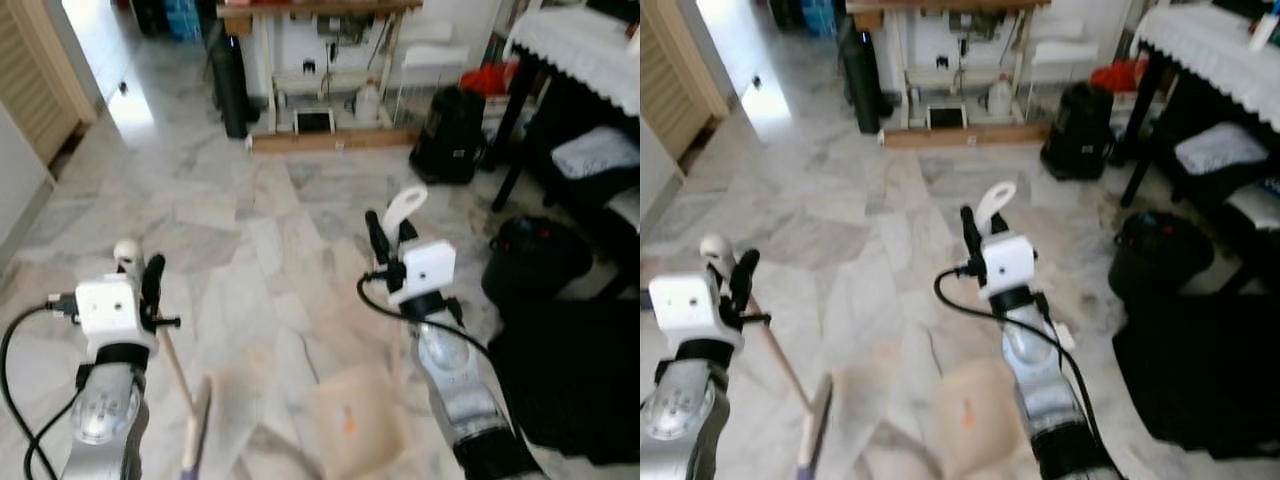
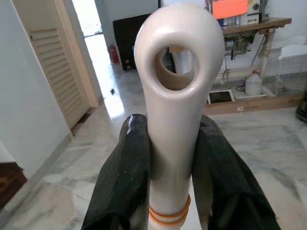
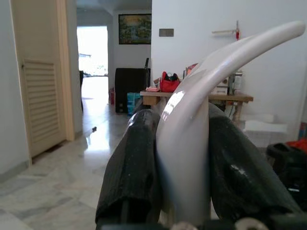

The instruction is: Sweep floor

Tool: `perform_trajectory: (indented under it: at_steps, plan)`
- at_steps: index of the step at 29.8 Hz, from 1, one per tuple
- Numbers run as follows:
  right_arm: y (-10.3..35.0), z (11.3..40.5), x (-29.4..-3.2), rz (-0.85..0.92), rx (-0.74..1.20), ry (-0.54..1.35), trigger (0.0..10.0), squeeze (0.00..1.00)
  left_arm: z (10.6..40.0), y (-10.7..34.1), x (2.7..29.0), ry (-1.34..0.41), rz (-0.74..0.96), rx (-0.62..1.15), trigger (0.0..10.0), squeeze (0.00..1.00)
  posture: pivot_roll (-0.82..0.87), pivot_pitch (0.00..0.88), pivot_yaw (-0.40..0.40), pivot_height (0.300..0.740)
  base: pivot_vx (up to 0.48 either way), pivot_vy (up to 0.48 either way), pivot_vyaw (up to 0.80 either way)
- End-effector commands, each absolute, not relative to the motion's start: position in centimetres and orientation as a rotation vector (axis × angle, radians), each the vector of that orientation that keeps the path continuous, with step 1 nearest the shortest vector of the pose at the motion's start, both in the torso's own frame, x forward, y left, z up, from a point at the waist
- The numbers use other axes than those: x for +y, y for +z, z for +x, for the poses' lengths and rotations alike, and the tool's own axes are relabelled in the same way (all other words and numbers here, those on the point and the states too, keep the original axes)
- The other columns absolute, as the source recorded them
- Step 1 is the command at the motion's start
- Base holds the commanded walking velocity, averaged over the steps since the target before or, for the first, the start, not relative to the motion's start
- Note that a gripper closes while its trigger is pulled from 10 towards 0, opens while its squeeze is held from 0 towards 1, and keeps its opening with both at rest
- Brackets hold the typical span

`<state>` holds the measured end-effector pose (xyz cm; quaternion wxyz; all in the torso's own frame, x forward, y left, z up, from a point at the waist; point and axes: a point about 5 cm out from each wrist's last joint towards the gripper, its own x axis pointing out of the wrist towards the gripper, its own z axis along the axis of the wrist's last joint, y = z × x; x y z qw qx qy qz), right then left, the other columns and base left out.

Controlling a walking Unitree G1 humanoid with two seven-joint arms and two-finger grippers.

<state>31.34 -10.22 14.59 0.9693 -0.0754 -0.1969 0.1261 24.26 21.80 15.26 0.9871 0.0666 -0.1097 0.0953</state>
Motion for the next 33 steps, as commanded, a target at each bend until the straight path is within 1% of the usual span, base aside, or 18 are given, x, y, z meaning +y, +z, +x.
perform_trajectory:
  at_steps: [1, 20, 23, 33]
  plan:
    - [15.35, 31.42, -10.76, -0.175, -0.429, 0.242, 10.0, 0.00, 24.15, 16.23, 21.50, 0.181, 0.136, -0.272, 10.0, 0.00, 0.02, 0.061, 0.053, 0.740, 0.394, 0.000, 0.00]
    - [15.20, 31.63, -11.08, -0.166, -0.408, 0.230, 10.0, 0.00, 24.19, 16.20, 21.41, 0.181, 0.131, -0.272, 10.0, 0.00, 0.02, 0.066, 0.051, 0.740, 0.395, 0.000, 0.00]
    - [15.08, 31.73, -11.13, -0.165, -0.395, 0.226, 10.0, 0.00, 24.15, 16.16, 21.43, 0.183, 0.127, -0.272, 10.0, 0.00, 0.02, 0.066, 0.051, 0.740, 0.000, 0.000, 0.00]
    - [14.84, 31.93, -11.39, -0.171, -0.368, 0.212, 10.0, 0.00, 24.19, 16.03, 21.13, 0.163, 0.110, -0.270, 10.0, 0.00, 0.02, 0.066, 0.050, 0.740, 0.000, 0.000, -0.75]
